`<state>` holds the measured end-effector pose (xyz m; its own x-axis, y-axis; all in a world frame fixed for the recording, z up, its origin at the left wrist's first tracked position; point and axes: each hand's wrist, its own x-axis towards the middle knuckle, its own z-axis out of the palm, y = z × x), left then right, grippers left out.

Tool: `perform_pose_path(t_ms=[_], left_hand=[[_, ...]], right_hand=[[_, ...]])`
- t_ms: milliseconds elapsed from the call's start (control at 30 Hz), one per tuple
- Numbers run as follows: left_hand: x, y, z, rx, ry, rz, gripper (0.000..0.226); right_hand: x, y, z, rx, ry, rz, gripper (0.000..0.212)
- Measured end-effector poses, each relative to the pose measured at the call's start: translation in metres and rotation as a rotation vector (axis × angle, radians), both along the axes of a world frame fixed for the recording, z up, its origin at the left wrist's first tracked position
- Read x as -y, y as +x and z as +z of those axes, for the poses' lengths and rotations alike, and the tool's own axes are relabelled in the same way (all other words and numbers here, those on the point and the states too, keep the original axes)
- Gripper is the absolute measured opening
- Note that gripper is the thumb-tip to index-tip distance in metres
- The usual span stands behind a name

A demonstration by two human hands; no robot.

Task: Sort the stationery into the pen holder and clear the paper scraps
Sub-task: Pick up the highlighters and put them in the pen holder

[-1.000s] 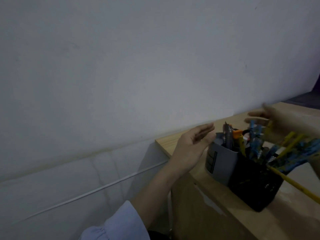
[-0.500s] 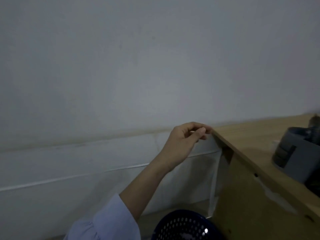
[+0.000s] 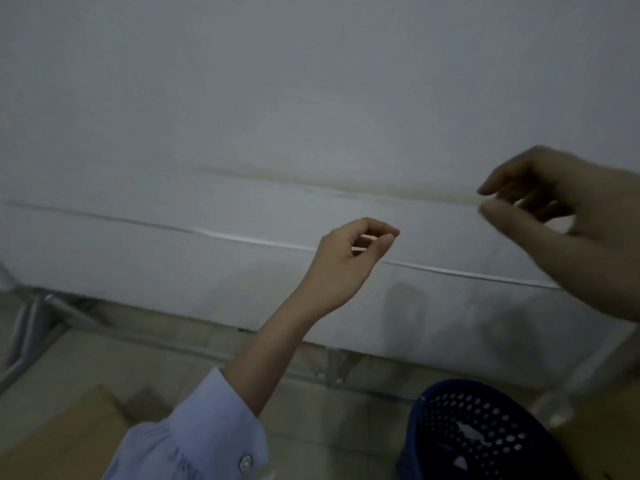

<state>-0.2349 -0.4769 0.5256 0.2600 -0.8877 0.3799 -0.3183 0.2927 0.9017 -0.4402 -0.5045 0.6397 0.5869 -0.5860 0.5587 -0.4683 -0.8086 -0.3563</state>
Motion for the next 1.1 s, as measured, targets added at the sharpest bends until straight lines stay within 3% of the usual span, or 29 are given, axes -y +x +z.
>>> perform_pose_path(t_ms=[167, 433, 800, 1100], left_hand=[[-0.044, 0.061, -0.037, -0.004, 0.059, 0.194, 0.009], [-0.120, 0.115, -0.090, -0.036, 0.135, 0.451, 0.011], [-0.205, 0.118, -0.174, -0.048, 0.208, 0.504, 0.015], [-0.294, 0.100, -0.222, -0.074, 0.277, 0.460, 0.010]], right_hand=[[0.000, 0.084, -0.068, -0.079, 0.135, 0.156, 0.022], [-0.034, 0.170, -0.152, -0.049, 0.331, 0.337, 0.018], [-0.115, 0.195, -0.243, 0.007, 0.501, 0.438, 0.017], [-0.195, 0.177, -0.314, -0.035, 0.500, 0.408, 0.021]])
